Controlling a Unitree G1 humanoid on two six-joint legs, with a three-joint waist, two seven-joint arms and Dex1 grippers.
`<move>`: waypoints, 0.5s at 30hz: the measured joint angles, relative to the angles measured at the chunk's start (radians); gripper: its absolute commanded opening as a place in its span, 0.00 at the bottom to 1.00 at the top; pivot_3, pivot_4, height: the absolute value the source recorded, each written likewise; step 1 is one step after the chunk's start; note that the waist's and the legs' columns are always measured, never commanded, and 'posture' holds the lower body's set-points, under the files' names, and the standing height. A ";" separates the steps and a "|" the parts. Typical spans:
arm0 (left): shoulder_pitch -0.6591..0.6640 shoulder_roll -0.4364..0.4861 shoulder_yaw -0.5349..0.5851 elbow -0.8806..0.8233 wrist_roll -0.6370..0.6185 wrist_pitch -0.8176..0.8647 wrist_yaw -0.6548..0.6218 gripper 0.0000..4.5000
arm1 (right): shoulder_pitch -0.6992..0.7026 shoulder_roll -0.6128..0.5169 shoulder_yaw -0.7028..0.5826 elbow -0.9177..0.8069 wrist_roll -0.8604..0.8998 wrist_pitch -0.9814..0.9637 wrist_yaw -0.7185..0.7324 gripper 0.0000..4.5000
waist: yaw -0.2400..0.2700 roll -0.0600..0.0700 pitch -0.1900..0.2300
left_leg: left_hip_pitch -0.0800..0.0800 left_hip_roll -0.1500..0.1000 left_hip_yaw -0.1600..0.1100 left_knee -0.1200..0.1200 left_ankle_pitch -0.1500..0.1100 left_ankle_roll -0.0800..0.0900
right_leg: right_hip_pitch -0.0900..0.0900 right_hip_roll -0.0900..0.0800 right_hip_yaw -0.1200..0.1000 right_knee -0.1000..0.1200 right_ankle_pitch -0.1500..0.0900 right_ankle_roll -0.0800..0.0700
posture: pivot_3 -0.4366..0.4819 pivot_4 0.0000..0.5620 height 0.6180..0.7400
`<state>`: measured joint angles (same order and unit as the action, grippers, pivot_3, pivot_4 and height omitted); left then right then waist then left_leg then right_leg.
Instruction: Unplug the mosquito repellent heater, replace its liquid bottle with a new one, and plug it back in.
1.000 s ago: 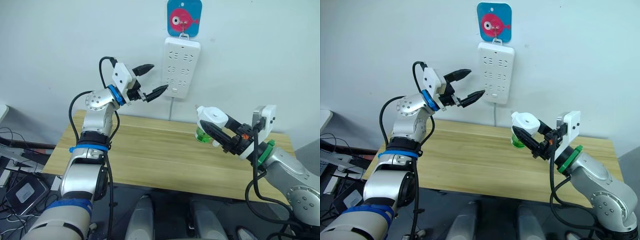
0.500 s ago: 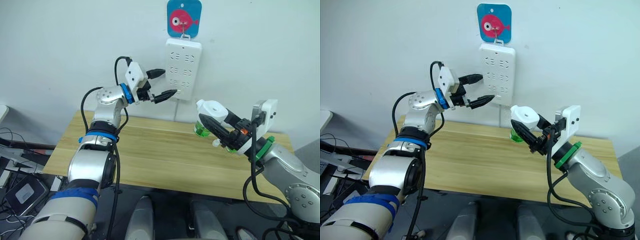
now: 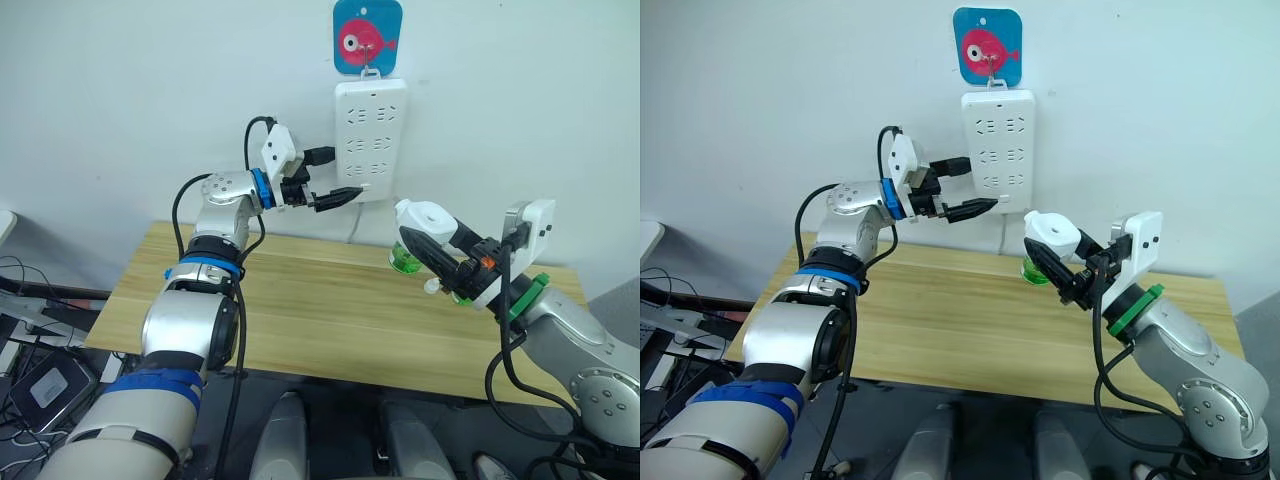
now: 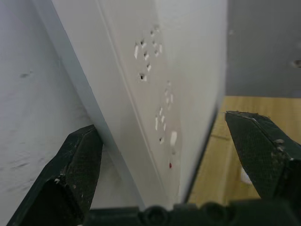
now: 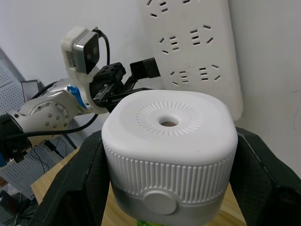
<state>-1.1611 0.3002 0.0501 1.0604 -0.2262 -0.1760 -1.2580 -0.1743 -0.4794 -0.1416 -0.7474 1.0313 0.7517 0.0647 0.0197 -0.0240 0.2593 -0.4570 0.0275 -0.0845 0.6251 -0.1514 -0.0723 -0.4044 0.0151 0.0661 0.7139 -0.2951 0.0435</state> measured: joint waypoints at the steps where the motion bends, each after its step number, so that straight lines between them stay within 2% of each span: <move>1: 0.000 0.000 0.005 -0.008 -0.010 0.031 -0.007 0.91 | 0.000 0.001 0.002 0.000 0.000 0.000 -0.004 0.68 | -0.001 0.000 0.000 | 0.000 0.000 0.000 0.000 0.000 0.000 | 0.000 0.000 0.000 0.000 0.000 0.000 | 0.60 0.29 1.00; 3: 0.000 0.006 0.012 -0.032 -0.023 0.092 -0.023 0.81 | 0.000 0.001 0.003 0.000 0.000 0.000 -0.013 0.68 | -0.002 0.000 0.000 | 0.000 0.000 0.000 0.000 0.000 0.000 | 0.000 0.000 0.000 0.000 0.000 0.000 | 0.60 0.29 1.00; 11: 0.000 0.036 0.036 -0.075 -0.048 0.254 -0.036 0.28 | -0.006 0.036 0.029 0.000 0.011 0.013 -0.104 0.68 | -0.005 0.000 0.000 | 0.000 0.000 -0.001 0.000 0.000 0.000 | 0.000 0.000 0.000 0.001 0.000 0.000 | 0.60 0.32 1.00; 15: -0.002 0.017 0.051 -0.075 -0.059 0.310 -0.021 0.28 | -0.095 0.104 0.102 0.010 -0.003 0.048 -0.199 0.68 | -0.006 0.000 0.000 | 0.000 0.000 -0.001 0.001 0.000 0.000 | 0.000 0.000 0.000 0.002 0.000 0.000 | 0.59 0.33 1.00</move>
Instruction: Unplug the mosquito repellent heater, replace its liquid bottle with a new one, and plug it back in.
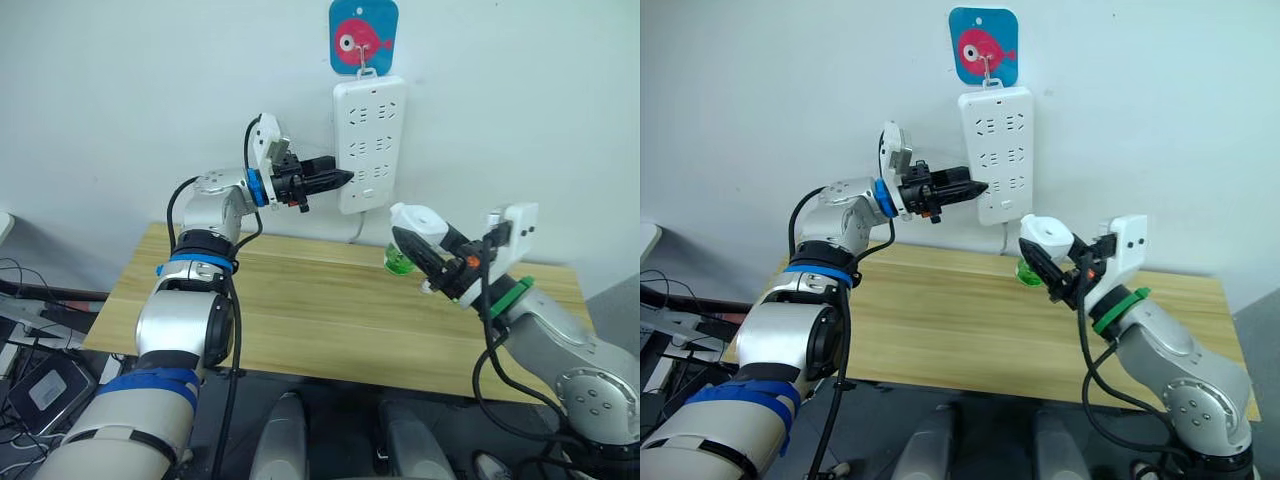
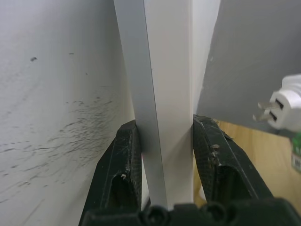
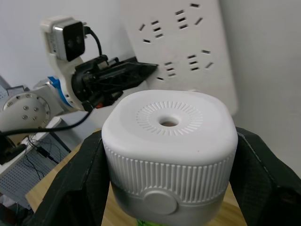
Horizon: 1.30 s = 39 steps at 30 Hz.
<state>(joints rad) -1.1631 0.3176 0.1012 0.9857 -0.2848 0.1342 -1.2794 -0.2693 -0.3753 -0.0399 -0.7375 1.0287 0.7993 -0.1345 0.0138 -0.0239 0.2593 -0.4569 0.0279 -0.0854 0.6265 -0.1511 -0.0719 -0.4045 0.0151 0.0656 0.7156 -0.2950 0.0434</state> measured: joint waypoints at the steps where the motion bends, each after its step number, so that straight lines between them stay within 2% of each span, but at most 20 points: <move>1: -0.001 -0.004 0.001 0.000 -0.001 0.009 0.001 0.28 | -0.026 0.016 0.012 0.006 -0.006 0.007 -0.021 0.68 | 0.001 0.000 0.000 | 0.000 0.000 0.000 0.000 0.000 0.001 | 0.000 0.000 0.000 0.000 0.000 0.000 | 0.59 0.33 1.00; 4: -0.003 -0.009 0.001 0.000 -0.001 0.017 0.002 0.28 | -0.088 0.061 0.026 0.039 -0.028 0.021 -0.081 0.68 | 0.003 0.000 0.000 | 0.000 0.000 0.001 0.001 0.001 0.001 | 0.001 0.000 0.000 0.000 0.000 0.000 | 0.58 0.34 1.00; 11: -0.003 -0.009 0.002 -0.006 -0.003 0.035 -0.012 0.28 | -0.132 0.108 0.016 0.119 -0.083 0.021 -0.127 0.68 | 0.003 0.000 0.000 | 0.000 0.000 0.001 0.000 0.001 0.001 | 0.000 0.000 -0.001 0.000 0.000 0.000 | 0.59 0.35 1.00; 39: 0.012 -0.006 -0.008 -0.043 0.001 0.033 -0.004 0.28 | -0.157 0.161 -0.007 0.163 -0.145 0.022 -0.083 0.68 | 0.001 0.000 0.000 | -0.001 0.000 0.001 -0.001 0.001 0.001 | 0.000 0.000 -0.001 -0.001 0.000 0.000 | 0.60 0.36 1.00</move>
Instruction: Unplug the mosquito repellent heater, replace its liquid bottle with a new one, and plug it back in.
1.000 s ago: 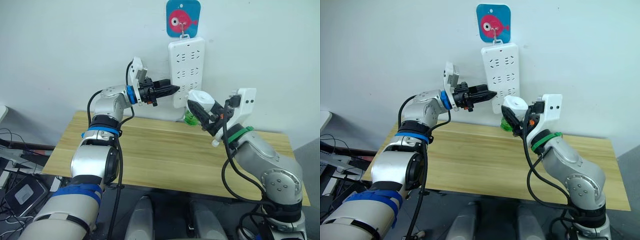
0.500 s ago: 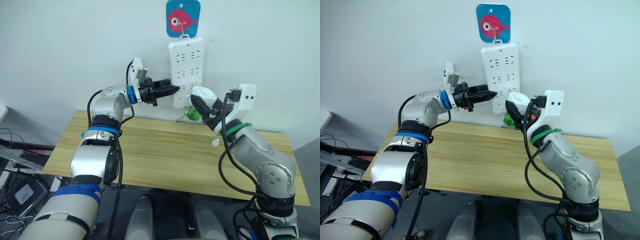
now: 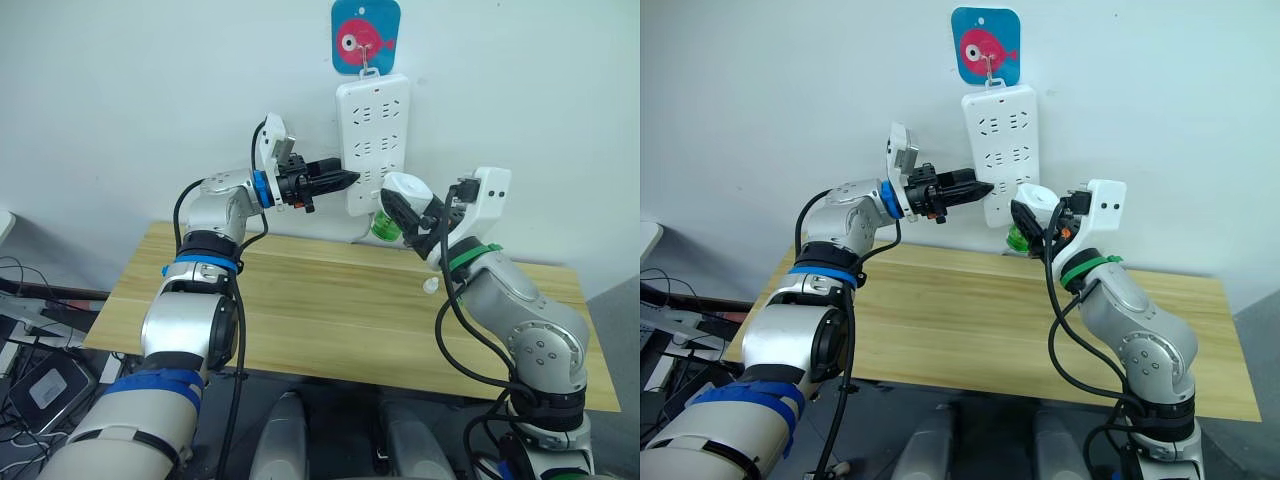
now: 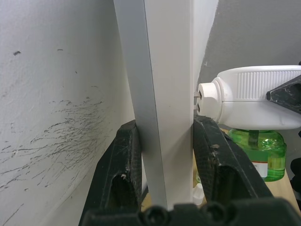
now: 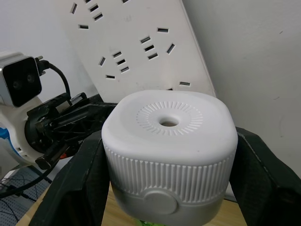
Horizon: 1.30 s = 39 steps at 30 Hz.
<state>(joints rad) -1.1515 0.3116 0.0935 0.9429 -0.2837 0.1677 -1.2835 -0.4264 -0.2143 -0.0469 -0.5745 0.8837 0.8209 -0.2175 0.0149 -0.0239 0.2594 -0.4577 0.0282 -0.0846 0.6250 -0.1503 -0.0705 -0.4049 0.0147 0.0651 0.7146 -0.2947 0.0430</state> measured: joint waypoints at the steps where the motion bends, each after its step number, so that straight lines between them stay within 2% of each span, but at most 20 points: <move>1: 0.000 0.001 0.000 -0.002 0.000 0.000 0.001 0.28 | -0.001 0.000 0.000 0.001 0.000 0.001 0.001 0.68 | 0.000 0.000 0.000 | 0.000 0.000 0.000 0.000 0.000 0.000 | 0.000 0.000 0.000 0.000 0.000 0.000 | 0.60 0.36 1.00; 26: 0.038 0.007 -0.002 -0.075 -0.001 0.023 0.006 0.28 | -0.037 0.017 -0.008 0.037 -0.021 0.021 0.042 0.68 | -0.003 0.000 0.000 | 0.000 0.000 0.000 -0.003 0.000 0.000 | 0.000 0.000 0.000 -0.001 0.000 0.000 | 0.61 0.34 1.00; 39: 0.054 0.015 -0.002 -0.105 0.000 0.027 0.016 0.28 | -0.114 -0.093 0.122 0.074 -0.248 0.013 0.142 0.68 | -0.013 0.000 0.000 | 0.001 0.000 0.000 -0.004 0.000 0.000 | -0.001 0.000 0.000 -0.001 0.000 0.000 | 0.62 0.35 1.00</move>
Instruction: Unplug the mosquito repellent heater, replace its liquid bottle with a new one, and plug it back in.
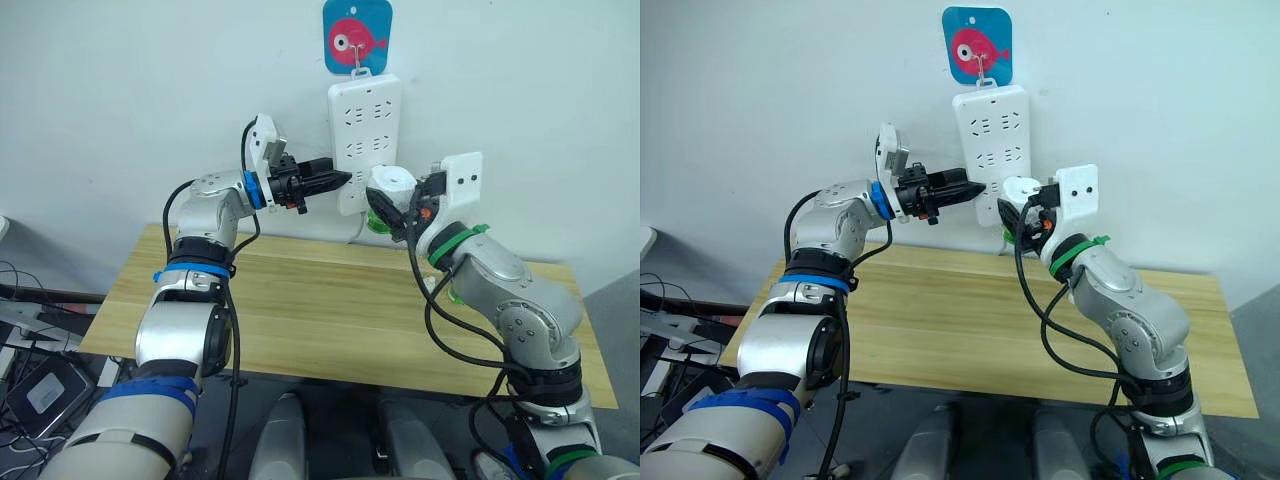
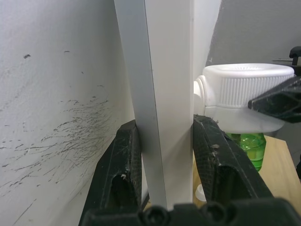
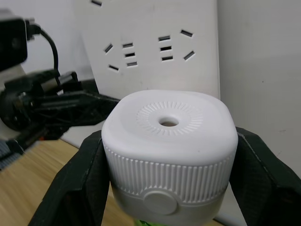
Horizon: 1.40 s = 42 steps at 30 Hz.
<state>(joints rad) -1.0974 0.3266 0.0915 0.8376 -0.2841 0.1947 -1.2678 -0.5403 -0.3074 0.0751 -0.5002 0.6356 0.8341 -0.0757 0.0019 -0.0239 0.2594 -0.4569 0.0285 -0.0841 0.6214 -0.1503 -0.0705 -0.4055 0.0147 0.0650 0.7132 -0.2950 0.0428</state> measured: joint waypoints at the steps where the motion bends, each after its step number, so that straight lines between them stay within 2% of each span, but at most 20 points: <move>1: 0.001 0.001 0.000 -0.002 0.000 0.000 0.001 0.28 | 0.000 -0.001 0.007 -0.001 -0.019 -0.002 0.007 0.68 | 0.000 0.000 0.000 | 0.000 0.000 0.000 0.000 0.000 0.000 | 0.000 0.000 0.000 0.000 0.000 0.000 | 0.62 0.35 1.00; 7: 0.004 0.001 0.000 -0.005 0.001 -0.001 0.006 0.28 | -0.012 -0.030 0.060 -0.003 -0.115 -0.004 0.030 0.68 | -0.001 0.000 0.000 | 0.000 0.000 0.000 0.000 0.000 0.000 | 0.000 0.000 0.000 0.000 0.000 0.000 | 0.62 0.36 1.00; 19: 0.017 0.009 0.001 -0.028 0.005 -0.002 0.012 0.28 | -0.019 0.052 0.057 0.028 -0.178 -0.013 0.032 0.68 | -0.004 0.000 0.000 | 0.001 0.000 0.000 0.000 0.000 0.000 | 0.000 0.000 0.000 0.000 0.000 0.000 | 0.62 0.36 1.00; 23: 0.025 0.018 0.002 -0.043 0.007 -0.009 0.012 0.28 | -0.023 0.118 0.008 0.045 -0.148 0.004 0.033 0.68 | -0.004 0.000 0.000 | 0.001 0.000 0.000 -0.002 0.000 0.000 | 0.000 0.000 0.000 0.000 0.000 0.000 | 0.62 0.36 1.00; 27: 0.026 0.017 0.002 -0.043 0.008 -0.009 0.012 0.28 | -0.043 0.064 0.021 0.049 -0.153 0.015 0.069 0.68 | -0.004 0.000 0.000 | 0.001 0.000 0.001 -0.002 0.000 0.000 | 0.000 0.000 0.001 0.000 0.000 0.000 | 0.62 0.37 1.00; 42: 0.028 0.021 0.004 -0.043 0.011 -0.011 0.013 0.28 | -0.059 0.009 0.101 0.069 -0.268 -0.028 0.119 0.68 | -0.005 0.000 0.000 | 0.003 0.000 0.001 -0.003 0.000 0.000 | 0.000 0.000 0.001 0.000 -0.001 0.000 | 0.63 0.38 1.00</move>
<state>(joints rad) -1.0689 0.3474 0.0952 0.7947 -0.2734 0.1840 -1.2549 -0.5992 -0.2989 0.1759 -0.4315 0.3676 0.8061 0.0438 -0.0030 -0.0239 0.2594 -0.4543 0.0290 -0.0829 0.6185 -0.1503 -0.0705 -0.4054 0.0148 0.0660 0.7133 -0.2959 0.0433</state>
